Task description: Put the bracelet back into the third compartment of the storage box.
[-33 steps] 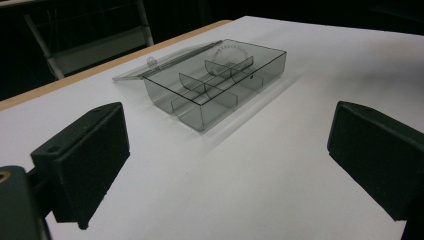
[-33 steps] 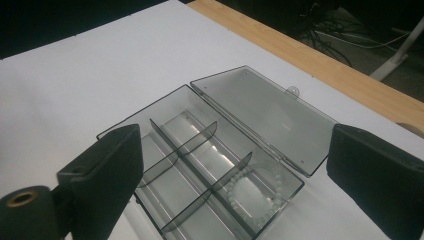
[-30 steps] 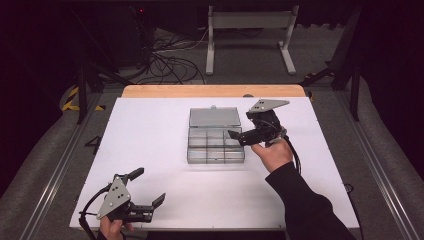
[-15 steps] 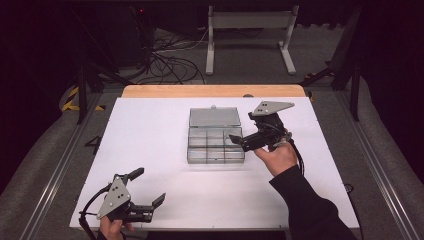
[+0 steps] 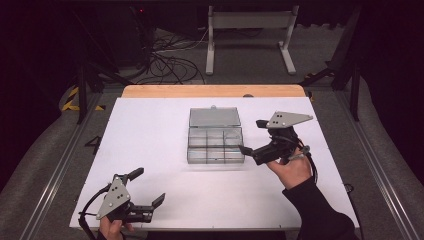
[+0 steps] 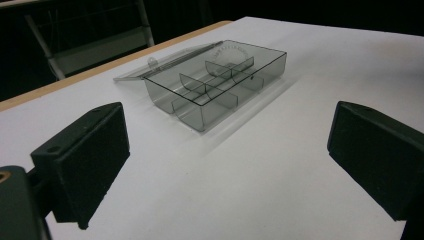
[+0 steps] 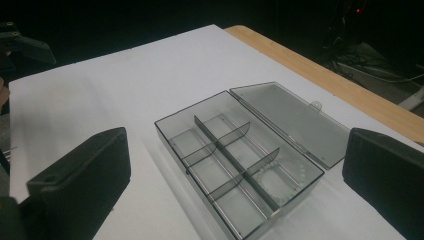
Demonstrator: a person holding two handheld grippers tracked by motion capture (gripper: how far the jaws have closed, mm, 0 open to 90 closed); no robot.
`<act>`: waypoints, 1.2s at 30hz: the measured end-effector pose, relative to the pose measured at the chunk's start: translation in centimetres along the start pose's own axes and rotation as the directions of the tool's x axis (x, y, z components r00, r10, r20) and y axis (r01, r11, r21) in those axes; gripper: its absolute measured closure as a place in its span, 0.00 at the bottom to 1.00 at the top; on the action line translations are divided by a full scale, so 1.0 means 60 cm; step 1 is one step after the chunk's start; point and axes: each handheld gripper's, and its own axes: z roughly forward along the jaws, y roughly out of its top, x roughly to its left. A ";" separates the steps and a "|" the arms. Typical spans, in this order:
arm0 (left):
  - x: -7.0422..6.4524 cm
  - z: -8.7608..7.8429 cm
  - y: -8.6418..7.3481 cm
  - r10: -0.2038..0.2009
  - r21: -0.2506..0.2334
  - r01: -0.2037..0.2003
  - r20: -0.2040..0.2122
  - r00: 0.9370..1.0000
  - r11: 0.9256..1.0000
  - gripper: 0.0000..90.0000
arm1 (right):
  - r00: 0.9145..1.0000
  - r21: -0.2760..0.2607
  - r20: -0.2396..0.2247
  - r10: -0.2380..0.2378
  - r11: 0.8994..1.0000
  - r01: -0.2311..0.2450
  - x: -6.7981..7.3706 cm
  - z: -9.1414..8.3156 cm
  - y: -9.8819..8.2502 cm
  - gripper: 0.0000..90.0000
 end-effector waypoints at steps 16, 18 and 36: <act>0.000 0.000 0.000 -0.005 -0.002 0.005 0.001 1.000 1.000 0.04 | 1.000 -0.035 -0.001 0.006 0.999 -0.006 0.007 -0.056 -0.061 0.00; 0.000 0.000 0.000 -0.008 -0.004 0.008 0.002 1.000 1.000 0.04 | 1.000 -0.031 -0.005 0.014 0.999 -0.014 0.006 -0.059 -0.069 0.00; 0.000 -0.004 0.000 -0.004 -0.003 0.004 0.006 1.000 1.000 0.04 | 1.000 0.003 -0.021 0.011 1.000 -0.011 0.014 -0.067 -0.139 0.00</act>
